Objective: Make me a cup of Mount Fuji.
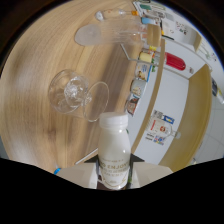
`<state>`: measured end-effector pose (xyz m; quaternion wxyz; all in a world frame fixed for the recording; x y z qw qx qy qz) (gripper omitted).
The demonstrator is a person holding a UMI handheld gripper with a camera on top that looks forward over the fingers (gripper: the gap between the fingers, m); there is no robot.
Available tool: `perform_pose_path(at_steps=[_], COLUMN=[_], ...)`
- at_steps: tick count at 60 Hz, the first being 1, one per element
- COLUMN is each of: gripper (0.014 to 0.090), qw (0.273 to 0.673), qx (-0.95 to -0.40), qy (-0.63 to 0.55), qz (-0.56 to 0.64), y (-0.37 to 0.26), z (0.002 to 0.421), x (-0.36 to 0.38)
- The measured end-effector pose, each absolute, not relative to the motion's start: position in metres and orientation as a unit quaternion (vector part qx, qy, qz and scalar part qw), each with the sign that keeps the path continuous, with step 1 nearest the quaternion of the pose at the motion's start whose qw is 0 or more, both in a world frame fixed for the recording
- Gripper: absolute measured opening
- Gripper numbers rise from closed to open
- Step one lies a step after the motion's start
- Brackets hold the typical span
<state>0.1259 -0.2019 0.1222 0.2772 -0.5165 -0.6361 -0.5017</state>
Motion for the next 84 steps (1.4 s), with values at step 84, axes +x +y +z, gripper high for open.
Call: perform_pose_path(at_steps=[84], gripper=[0.0492], qw=[0.543], qx=[-0.838], qy=[-0.038], qz=[0.04], y=[-0.215], z=[0.058], x=[0.138])
